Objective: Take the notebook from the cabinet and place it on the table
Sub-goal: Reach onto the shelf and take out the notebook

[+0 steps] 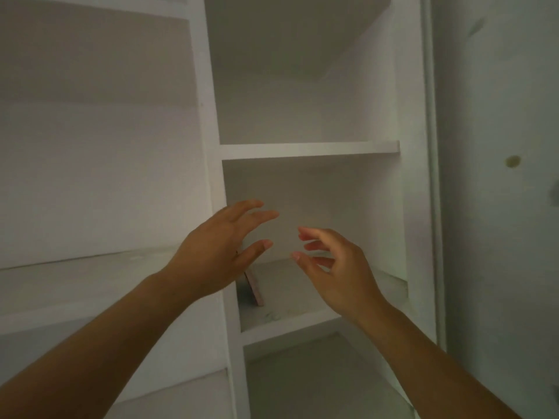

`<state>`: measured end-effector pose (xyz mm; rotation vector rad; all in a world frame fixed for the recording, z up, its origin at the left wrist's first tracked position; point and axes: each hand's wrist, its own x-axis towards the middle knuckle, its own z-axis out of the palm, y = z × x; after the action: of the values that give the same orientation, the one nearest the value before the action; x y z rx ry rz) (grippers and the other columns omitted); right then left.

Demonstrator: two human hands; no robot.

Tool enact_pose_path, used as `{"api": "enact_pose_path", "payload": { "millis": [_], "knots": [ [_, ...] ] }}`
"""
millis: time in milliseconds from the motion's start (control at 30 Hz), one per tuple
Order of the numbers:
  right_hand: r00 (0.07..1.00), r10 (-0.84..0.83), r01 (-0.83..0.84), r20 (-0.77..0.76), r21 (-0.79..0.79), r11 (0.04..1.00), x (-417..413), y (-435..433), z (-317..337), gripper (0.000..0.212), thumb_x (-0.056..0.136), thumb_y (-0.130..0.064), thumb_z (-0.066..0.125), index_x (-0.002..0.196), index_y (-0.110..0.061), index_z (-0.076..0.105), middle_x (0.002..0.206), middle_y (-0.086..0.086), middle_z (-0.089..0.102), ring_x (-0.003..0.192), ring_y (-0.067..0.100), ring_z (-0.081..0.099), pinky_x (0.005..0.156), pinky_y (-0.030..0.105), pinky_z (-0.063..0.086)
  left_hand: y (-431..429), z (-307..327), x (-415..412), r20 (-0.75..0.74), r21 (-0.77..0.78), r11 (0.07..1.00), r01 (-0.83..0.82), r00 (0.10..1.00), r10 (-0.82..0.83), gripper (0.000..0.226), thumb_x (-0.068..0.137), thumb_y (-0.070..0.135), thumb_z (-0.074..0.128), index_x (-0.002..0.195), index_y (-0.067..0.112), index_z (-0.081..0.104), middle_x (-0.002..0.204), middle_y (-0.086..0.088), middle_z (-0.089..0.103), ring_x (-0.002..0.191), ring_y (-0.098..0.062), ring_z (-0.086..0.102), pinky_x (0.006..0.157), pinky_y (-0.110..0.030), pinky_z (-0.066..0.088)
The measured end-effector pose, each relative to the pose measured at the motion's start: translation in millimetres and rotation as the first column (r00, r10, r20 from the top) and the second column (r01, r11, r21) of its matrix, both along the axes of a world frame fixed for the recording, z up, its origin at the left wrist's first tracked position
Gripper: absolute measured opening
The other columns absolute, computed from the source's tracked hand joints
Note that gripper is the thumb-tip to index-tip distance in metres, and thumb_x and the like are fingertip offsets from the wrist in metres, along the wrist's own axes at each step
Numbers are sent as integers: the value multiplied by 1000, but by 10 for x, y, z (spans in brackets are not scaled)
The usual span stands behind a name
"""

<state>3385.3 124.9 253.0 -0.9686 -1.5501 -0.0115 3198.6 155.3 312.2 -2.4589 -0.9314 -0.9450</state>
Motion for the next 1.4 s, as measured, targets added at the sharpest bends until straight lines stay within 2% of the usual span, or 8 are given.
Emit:
{"api": "enact_pose_path", "payload": {
  "millis": [233, 500, 667, 767, 900, 1000, 1167, 1400],
  "knots": [
    [985, 172, -173, -18, -47, 984, -64, 470, -102, 37, 82, -30, 64, 118, -26, 56, 113, -10, 59, 100, 3, 57, 85, 25, 52, 123, -98, -259, 107, 98, 980, -174, 981, 164, 53, 84, 58, 35, 133, 38, 37, 149, 7, 31, 134, -17, 32, 98, -30, 26],
    [948, 320, -318, 7, -72, 945, -191, 883, -200, 37, 82, -26, 64, 117, -23, 56, 110, -9, 58, 99, 4, 57, 79, 9, 48, 293, -412, -403, 269, 8, 937, -349, 903, 334, 68, 81, 60, 38, 140, 30, 22, 150, 1, 29, 133, -23, 35, 100, -37, 30],
    [941, 338, -337, 17, -64, 940, -271, 1099, -275, 41, 82, -25, 64, 120, -18, 54, 115, -6, 57, 103, 6, 55, 80, 4, 44, 422, -563, -443, 234, -96, 894, -438, 863, 448, 70, 81, 62, 26, 143, 30, 16, 151, 3, 27, 135, -19, 31, 104, -34, 26],
    [945, 328, -328, -2, -58, 943, -301, 1250, -337, 42, 82, -21, 65, 122, -18, 53, 117, -7, 55, 103, 6, 54, 81, 5, 46, 484, -597, -450, 184, -80, 867, -493, 847, 499, 70, 83, 66, 16, 141, 28, 26, 146, 1, 38, 130, -21, 40, 100, -39, 35],
    [949, 311, -313, -45, -56, 948, -347, 1429, -462, 44, 83, -15, 65, 125, -18, 51, 116, -9, 52, 102, 5, 53, 82, 5, 45, 526, -652, -403, 175, 42, 837, -545, 829, 531, 63, 93, 55, 12, 125, 19, 53, 120, -5, 64, 106, -27, 62, 80, -43, 50],
    [948, 312, -315, -58, -56, 947, -404, 1525, -515, 45, 84, -17, 63, 127, -19, 49, 119, -11, 50, 107, 6, 52, 87, 10, 46, 555, -654, -419, 166, 25, 843, -537, 834, 526, 62, 93, 53, 11, 120, 23, 57, 113, -1, 67, 100, -24, 64, 74, -38, 52],
    [945, 327, -328, -14, -50, 944, -524, 1611, -489, 51, 82, -20, 67, 129, -19, 49, 125, -5, 55, 111, 6, 53, 92, 21, 48, 574, -661, -444, 163, 46, 844, -535, 837, 522, 58, 93, 51, 11, 113, 27, 60, 102, 5, 70, 88, -17, 66, 64, -23, 43],
    [942, 331, -332, -48, -23, 943, -483, 1534, -501, 44, 85, -12, 61, 126, -25, 52, 115, -13, 58, 99, -2, 56, 82, 7, 46, 525, -647, -436, 178, 71, 855, -513, 850, 495, 50, 95, 46, 17, 104, 30, 63, 84, 11, 69, 68, -5, 58, 55, -5, 19]
  ]
}}
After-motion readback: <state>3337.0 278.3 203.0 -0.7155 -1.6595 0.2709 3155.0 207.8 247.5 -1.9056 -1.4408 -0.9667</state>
